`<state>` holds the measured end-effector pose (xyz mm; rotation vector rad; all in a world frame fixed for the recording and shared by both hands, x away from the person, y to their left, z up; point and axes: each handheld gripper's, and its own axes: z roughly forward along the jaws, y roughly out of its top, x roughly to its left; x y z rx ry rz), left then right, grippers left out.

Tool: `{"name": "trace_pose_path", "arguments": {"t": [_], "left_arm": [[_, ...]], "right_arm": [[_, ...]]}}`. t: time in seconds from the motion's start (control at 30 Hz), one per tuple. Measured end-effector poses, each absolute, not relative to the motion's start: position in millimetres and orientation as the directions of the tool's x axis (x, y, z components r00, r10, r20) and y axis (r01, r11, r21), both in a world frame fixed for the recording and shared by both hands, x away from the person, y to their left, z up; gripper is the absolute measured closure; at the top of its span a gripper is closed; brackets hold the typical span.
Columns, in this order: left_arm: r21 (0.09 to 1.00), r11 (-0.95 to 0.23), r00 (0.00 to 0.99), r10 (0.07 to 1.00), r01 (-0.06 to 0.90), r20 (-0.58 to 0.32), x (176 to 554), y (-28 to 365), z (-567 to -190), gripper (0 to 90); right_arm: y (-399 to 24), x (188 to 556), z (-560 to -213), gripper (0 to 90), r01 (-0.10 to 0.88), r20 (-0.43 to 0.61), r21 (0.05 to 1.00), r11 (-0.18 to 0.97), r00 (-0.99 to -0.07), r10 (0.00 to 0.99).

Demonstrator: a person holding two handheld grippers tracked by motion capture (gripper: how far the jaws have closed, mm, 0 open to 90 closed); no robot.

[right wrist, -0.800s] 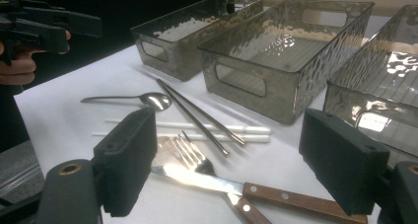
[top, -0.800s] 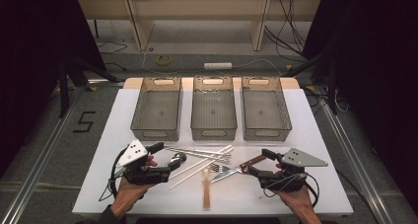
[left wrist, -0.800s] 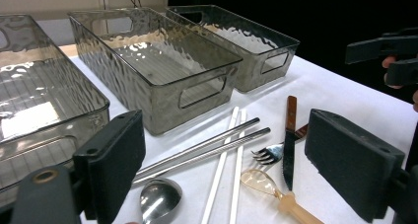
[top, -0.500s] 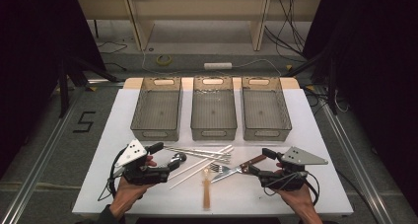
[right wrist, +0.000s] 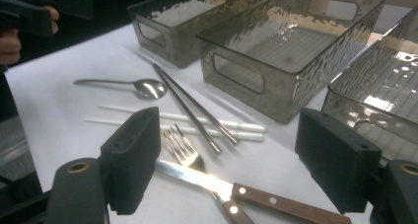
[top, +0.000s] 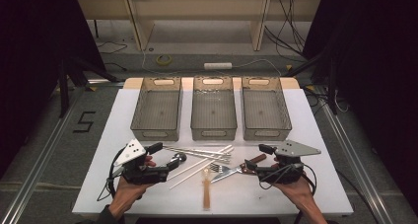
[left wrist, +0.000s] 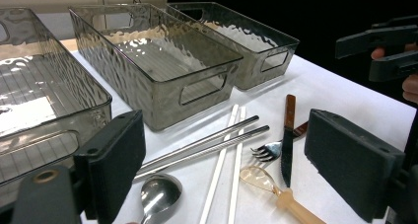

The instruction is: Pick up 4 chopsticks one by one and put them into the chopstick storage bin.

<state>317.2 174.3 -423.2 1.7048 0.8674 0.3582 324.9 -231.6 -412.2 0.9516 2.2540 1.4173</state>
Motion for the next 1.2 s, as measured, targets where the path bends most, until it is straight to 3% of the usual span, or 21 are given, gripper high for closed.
{"name": "trace_pose_path", "arguments": {"t": [0.37,0.6,1.2], "left_arm": [[0.922,-0.104,0.688,0.698,0.372,-0.199,318.5,174.3,-422.6,15.4],[0.92,-0.103,0.686,0.699,0.377,-0.202,319.7,176.6,-421.7,15.6],[0.917,-0.108,0.685,0.699,0.384,-0.204,320.4,176.3,-422.3,15.7]], "right_arm": [[-201.0,363.7,-398.6,36.1,0.379,0.022,0.791,0.481,-0.802,0.597],[-168.1,401.9,-418.9,47.9,0.386,0.003,0.686,0.617,-0.849,0.528],[-148.1,429.9,-455.0,68.1,0.417,0.022,0.524,0.743,-0.878,0.478]]}}
